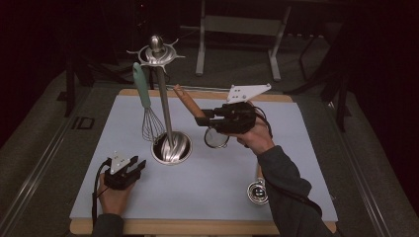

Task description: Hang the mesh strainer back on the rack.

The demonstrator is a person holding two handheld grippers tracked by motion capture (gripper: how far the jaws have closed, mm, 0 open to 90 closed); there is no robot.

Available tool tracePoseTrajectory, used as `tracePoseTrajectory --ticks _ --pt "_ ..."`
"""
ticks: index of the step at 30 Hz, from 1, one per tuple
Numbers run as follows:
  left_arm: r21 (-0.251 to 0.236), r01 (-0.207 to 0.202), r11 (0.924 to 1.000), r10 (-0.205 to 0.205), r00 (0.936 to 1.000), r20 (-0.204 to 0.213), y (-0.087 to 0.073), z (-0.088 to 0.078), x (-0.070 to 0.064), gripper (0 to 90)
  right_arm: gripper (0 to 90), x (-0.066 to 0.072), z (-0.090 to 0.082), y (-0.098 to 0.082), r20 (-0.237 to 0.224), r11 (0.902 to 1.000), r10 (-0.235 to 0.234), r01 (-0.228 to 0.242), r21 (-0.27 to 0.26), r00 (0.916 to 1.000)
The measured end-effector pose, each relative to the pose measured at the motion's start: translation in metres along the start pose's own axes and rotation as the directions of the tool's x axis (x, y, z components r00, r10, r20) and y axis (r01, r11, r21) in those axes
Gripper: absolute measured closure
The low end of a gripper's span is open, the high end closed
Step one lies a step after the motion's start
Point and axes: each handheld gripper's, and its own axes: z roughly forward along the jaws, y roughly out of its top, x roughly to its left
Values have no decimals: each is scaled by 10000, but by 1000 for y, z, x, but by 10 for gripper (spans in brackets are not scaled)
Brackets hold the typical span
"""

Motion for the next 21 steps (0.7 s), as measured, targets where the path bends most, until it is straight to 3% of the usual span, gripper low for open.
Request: tracePoseTrajectory --ticks 13,21 --pt "10 3 10000 -3 10000 4 0 0 0 629 706 5 -3 14 51 9980 -299 302 -560 9995" --pt "15 8 10000 -8 10000 1 0 0 0 629 707 7 -2 20 41 9951 -179 182 -970 9998"
